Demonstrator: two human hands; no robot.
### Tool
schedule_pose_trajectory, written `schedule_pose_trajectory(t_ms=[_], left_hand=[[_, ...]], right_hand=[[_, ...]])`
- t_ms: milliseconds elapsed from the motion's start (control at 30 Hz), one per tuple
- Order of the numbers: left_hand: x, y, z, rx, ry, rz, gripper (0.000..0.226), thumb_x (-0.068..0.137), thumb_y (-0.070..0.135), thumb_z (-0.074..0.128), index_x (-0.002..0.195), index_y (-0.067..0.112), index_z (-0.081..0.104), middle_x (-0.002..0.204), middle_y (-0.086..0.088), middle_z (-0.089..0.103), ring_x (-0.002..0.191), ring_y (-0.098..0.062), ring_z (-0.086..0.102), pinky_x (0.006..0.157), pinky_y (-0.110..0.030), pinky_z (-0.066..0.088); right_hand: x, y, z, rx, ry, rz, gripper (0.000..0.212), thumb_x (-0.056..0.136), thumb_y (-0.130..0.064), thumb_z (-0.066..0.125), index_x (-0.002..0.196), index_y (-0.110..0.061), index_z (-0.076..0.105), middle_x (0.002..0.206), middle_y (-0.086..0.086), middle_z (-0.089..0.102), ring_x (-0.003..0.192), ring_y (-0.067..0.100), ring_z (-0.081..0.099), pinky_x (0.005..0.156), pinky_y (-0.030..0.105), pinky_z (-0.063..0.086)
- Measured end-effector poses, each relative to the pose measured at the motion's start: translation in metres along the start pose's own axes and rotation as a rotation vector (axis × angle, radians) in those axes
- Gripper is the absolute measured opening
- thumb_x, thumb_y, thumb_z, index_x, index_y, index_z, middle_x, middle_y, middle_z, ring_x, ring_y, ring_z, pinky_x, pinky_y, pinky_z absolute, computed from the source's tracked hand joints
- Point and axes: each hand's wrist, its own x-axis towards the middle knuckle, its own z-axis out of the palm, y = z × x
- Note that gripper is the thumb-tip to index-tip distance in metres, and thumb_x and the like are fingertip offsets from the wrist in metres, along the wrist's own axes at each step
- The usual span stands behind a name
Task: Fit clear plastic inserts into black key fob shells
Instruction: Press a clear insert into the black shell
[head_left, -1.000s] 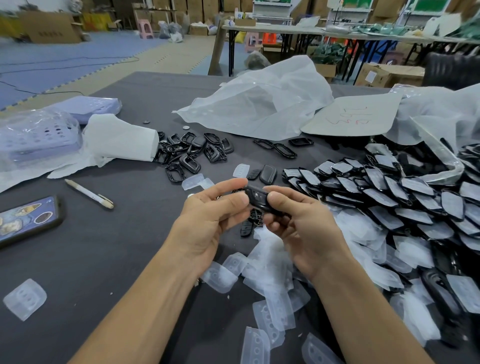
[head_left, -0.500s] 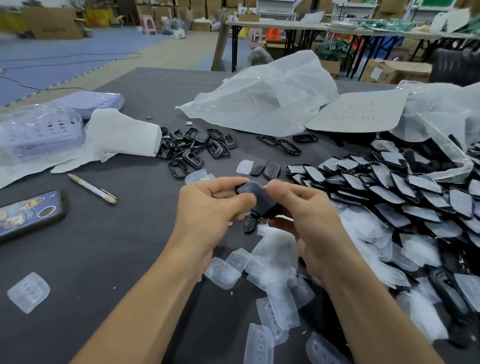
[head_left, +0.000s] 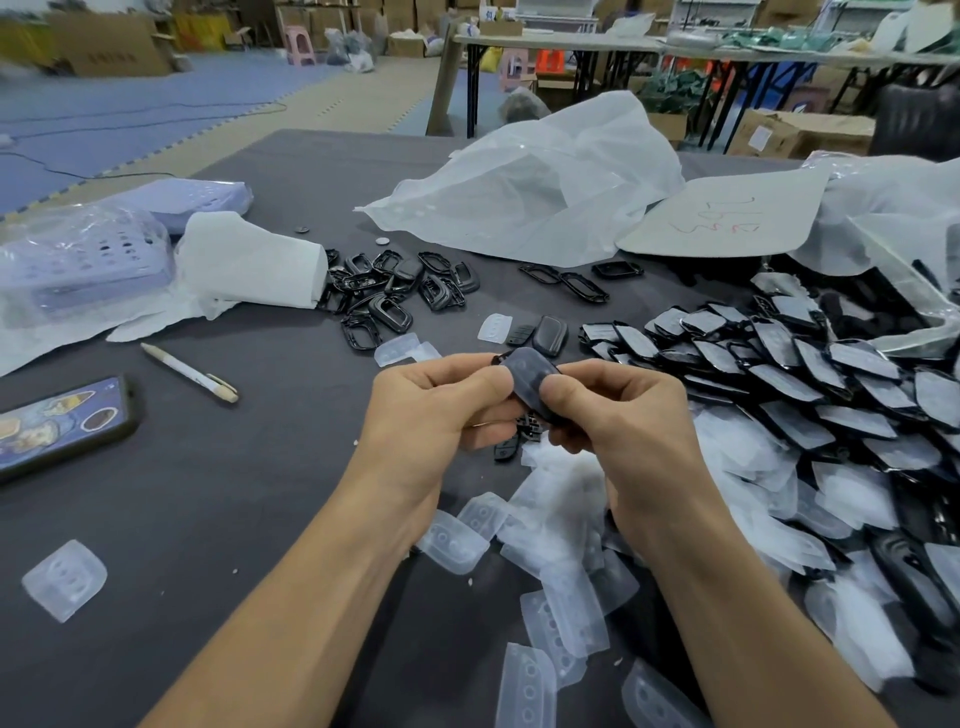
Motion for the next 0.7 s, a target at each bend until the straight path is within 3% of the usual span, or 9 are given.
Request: schedule_pose_trajectory(t_ms=[367, 600, 700], left_hand=[[-0.0003, 0.0011, 0.0023, 0.076, 0.037, -0.014, 0.02, 0.09, 0.011, 0.073, 0.077, 0.022, 0.085, 0.079, -0.009, 0.08, 0.065, -0.01, 0.074, 0.06, -0.02, 0.058], [0.0008, -0.0011, 0.0033, 0.125, 0.079, 0.006, 0.026, 0.088, 0.007, 0.075, 0.071, 0.023, 0.084, 0.073, -0.009, 0.079, 0.061, -0.011, 0.073, 0.058, -0.019, 0.057], [0.0021, -0.0021, 0.0021, 0.116, 0.106, -0.007, 0.018, 0.087, 0.003, 0.076, 0.075, 0.013, 0.083, 0.073, -0.013, 0.078, 0.059, -0.013, 0.072, 0.056, -0.019, 0.057]], right_hand=[[-0.0005, -0.0025, 0.001, -0.022, -0.043, -0.01, 0.027, 0.083, 0.001, 0.077, 0.066, -0.02, 0.08, 0.059, 0.004, 0.068, 0.049, 0.011, 0.054, 0.051, 0.021, 0.046], [0.0, -0.0023, 0.002, -0.026, -0.041, 0.022, 0.029, 0.08, 0.006, 0.077, 0.063, -0.018, 0.078, 0.062, 0.005, 0.07, 0.052, 0.011, 0.057, 0.051, 0.019, 0.048], [0.0004, -0.0019, 0.0023, -0.014, -0.056, 0.04, 0.022, 0.08, 0.001, 0.08, 0.066, -0.016, 0.078, 0.065, 0.006, 0.071, 0.054, 0.012, 0.058, 0.053, 0.02, 0.049]])
